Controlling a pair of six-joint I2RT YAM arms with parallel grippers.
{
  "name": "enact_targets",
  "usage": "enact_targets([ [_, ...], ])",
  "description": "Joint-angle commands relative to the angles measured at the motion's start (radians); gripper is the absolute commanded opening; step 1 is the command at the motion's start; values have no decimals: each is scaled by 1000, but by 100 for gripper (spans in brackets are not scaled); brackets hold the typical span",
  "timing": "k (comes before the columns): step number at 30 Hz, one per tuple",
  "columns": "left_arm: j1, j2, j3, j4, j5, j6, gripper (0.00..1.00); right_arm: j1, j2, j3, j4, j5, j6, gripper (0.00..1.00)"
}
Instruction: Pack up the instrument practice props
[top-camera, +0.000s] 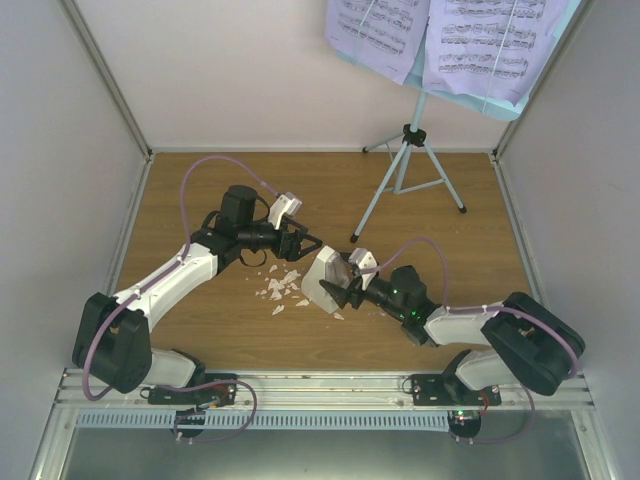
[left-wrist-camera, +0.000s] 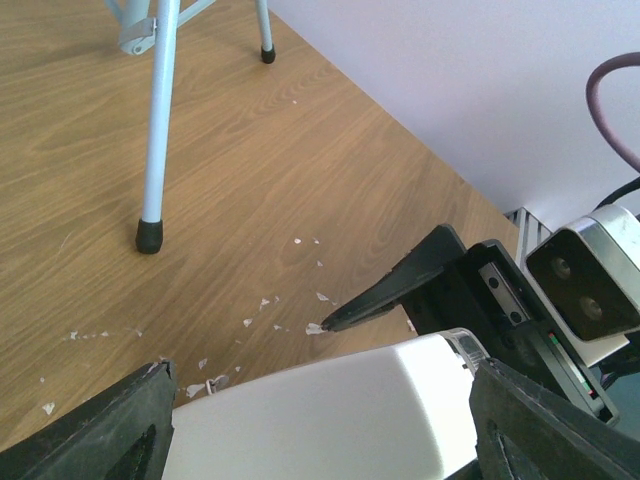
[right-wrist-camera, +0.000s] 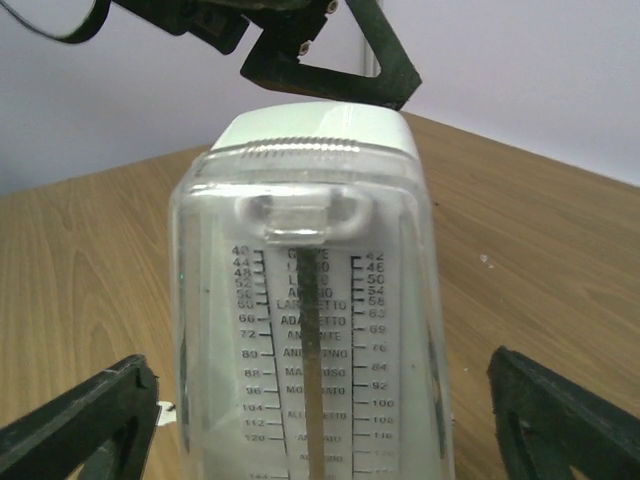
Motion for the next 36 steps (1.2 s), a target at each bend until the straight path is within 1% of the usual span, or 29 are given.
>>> enact_targets([
  [1, 9, -38, -7, 34, 3, 11, 81, -6, -44, 17, -35, 21, -9, 94],
  [3, 10, -54, -12, 33, -17, 15, 84, -8, -81, 14, -67, 42, 3, 99],
  [7, 9, -95, -24, 41, -59, 19, 90, -8, -185, 13, -180, 27, 23, 100],
  [10, 9, -115, -28, 41, -94, 18, 92, -8, -285, -1, -272, 37, 48, 99],
  [14, 10, -186, -51, 57, -215, 13, 92, -15, -466, -46, -341, 79, 97, 100],
  [17, 10, -248, -73, 66, -322, 14, 92, -36, -562, -23, -440, 149, 133, 100],
  [18, 9, -263, -78, 66, -355, 15, 93, -52, -574, -2, -474, 184, 143, 100],
  [20, 9, -287, -84, 65, -416, 16, 93, -103, -565, 53, -562, 207, 166, 100],
  [23, 0, -307, -90, 50, -449, -8, 92, -198, -509, 161, -701, 213, 222, 100],
  [24, -16, -313, -92, 45, -470, -25, 92, -231, -492, 203, -742, 217, 246, 100],
  [27, -105, -329, -87, -3, -621, -97, 92, -332, -441, 278, -854, 213, 310, 99],
  [30, -221, -332, -78, -45, -721, -159, 93, -430, -417, 296, -909, 185, 359, 100],
  [33, -304, -324, -79, -38, -715, -232, 95, -500, -422, 265, -913, 164, 394, 100],
  [35, -351, -310, -79, -11, -697, -251, 99, -528, -436, 240, -913, 159, 411, 100],
  [36, -378, -288, -67, -18, -710, -254, 99, -538, -447, 228, -915, 161, 416, 99],
])
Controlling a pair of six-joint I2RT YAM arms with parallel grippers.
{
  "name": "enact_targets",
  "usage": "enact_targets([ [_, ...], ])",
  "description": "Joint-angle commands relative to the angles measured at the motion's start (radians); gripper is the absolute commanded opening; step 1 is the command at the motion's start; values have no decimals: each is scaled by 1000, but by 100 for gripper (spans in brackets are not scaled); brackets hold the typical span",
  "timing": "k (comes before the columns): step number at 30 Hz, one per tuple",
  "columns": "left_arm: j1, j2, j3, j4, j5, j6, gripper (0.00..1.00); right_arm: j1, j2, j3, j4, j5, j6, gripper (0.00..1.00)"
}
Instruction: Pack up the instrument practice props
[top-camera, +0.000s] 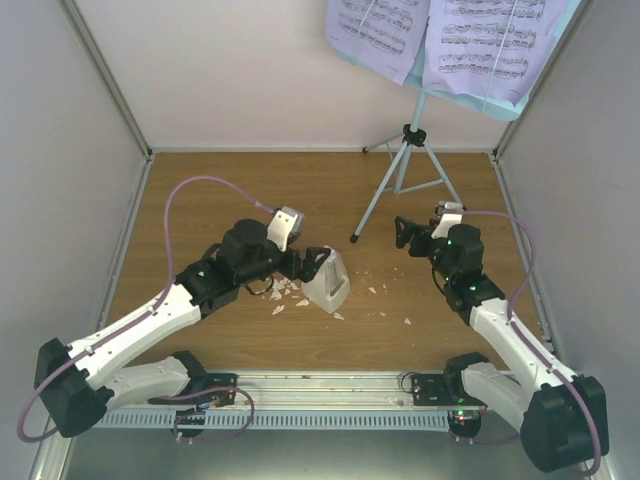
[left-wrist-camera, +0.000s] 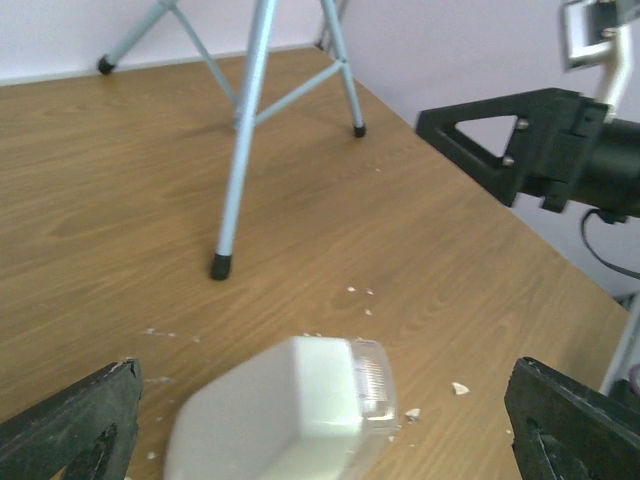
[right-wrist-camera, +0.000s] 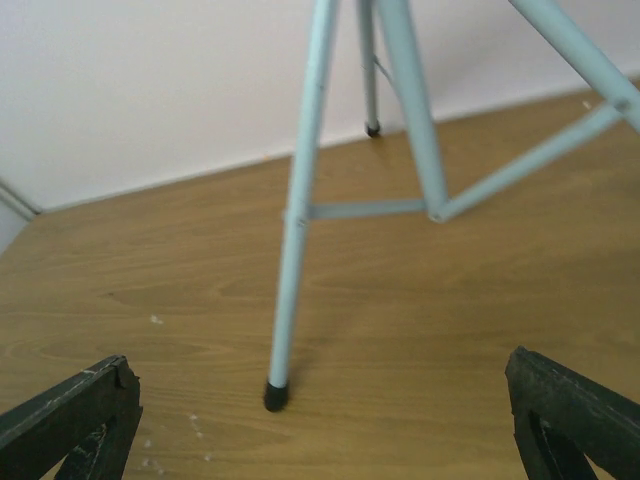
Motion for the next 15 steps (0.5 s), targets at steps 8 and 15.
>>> enact_targets([
  [8, -192, 211, 109, -35, -207, -14, 99, -62, -90, -115, -68, -35, 95, 100],
  [15, -201, 270, 122, -33, -218, 19, 96, -64, -84, -140, -52, -46, 104, 100],
])
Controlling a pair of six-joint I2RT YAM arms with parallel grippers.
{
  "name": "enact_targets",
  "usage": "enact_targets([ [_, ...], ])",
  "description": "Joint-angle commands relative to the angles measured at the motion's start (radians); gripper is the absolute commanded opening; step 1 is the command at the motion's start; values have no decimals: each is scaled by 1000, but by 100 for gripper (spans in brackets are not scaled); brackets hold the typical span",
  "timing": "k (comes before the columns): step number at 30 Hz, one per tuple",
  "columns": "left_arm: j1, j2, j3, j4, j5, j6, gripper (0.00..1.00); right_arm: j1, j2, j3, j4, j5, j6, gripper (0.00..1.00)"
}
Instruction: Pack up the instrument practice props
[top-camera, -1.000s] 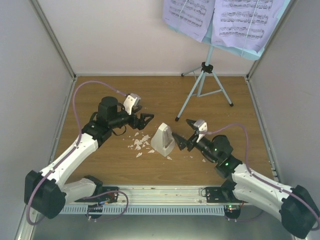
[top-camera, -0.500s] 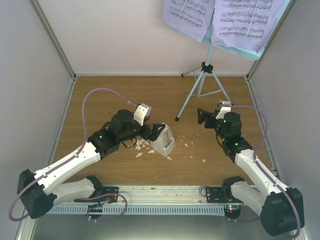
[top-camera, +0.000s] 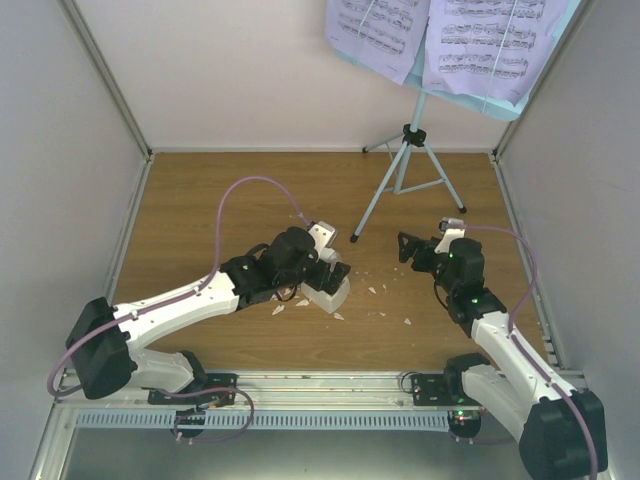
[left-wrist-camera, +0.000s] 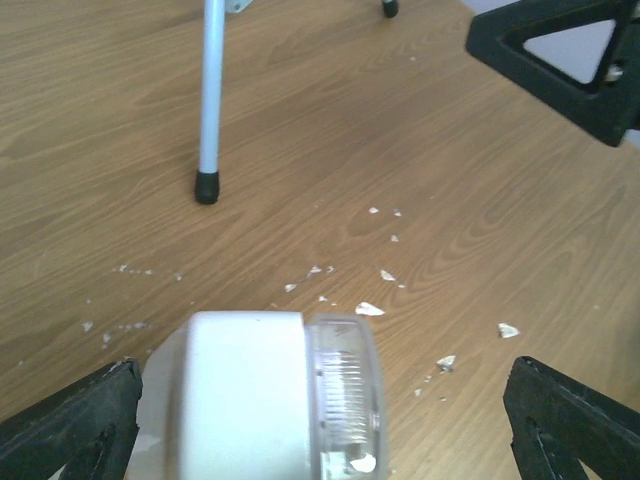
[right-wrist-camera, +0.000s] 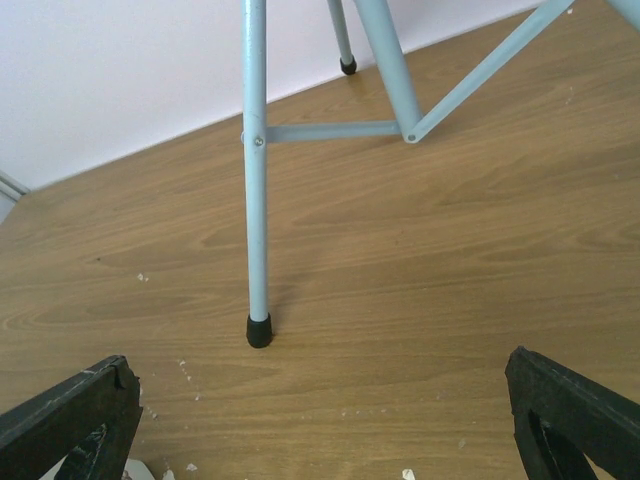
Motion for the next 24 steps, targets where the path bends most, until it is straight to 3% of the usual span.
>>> enact_targets([
  [1, -12, 21, 32, 27, -39, 39, 90, -10, 4, -19, 16, -18, 20, 100],
  [4, -14, 25, 24, 33, -33, 49, 73, -10, 21, -19, 25, -22, 21, 100],
  [10, -15, 28, 17, 39, -35, 57, 54, -12, 34, -20, 35, -25, 23, 100],
  [16, -15, 34, 16, 46, -37, 61, 40, -13, 31, -21, 32, -23, 17, 99],
  [24, -15, 43, 25, 85, -175, -33, 35, -11, 24, -31, 86, -98, -3, 100],
])
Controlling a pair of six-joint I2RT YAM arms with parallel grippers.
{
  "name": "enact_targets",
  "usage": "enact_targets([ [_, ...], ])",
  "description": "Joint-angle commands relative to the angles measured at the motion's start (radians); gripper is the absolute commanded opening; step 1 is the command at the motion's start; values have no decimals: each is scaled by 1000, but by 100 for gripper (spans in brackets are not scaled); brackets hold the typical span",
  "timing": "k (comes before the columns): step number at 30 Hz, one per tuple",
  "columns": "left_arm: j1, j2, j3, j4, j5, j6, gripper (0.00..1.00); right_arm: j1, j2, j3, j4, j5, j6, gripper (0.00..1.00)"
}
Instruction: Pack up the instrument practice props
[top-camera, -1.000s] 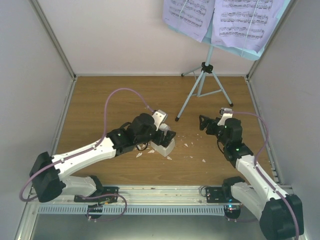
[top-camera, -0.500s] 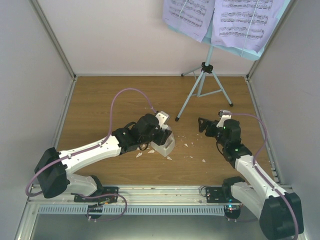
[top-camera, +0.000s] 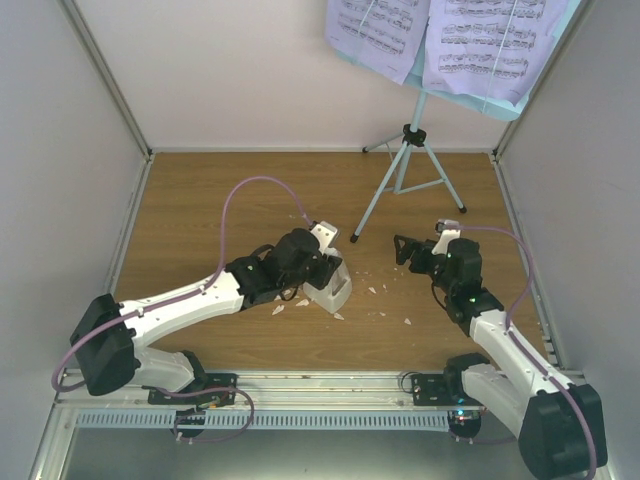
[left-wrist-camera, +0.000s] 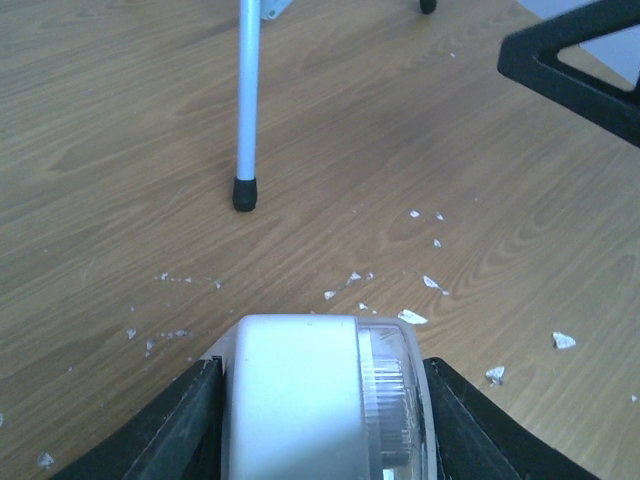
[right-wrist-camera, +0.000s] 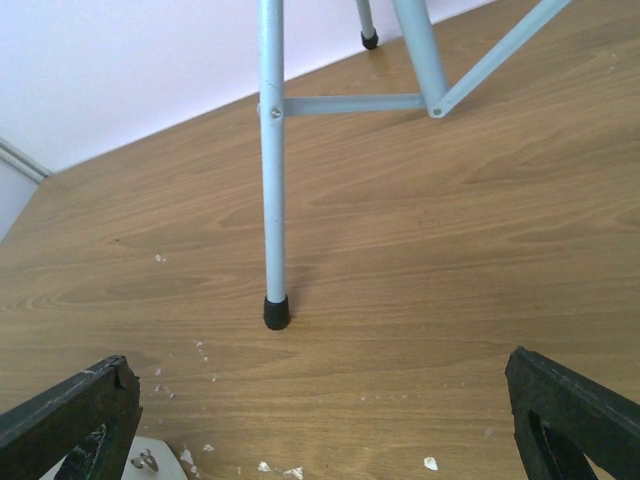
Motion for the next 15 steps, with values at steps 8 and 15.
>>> enact_targets([
  [8, 1, 88, 78, 165, -342, -121, 33, 6, 59, -15, 81, -191, 61, 100],
  [15, 21, 184, 151, 198, -368, -151, 36, 335, 115, -30, 128, 26, 41, 99],
])
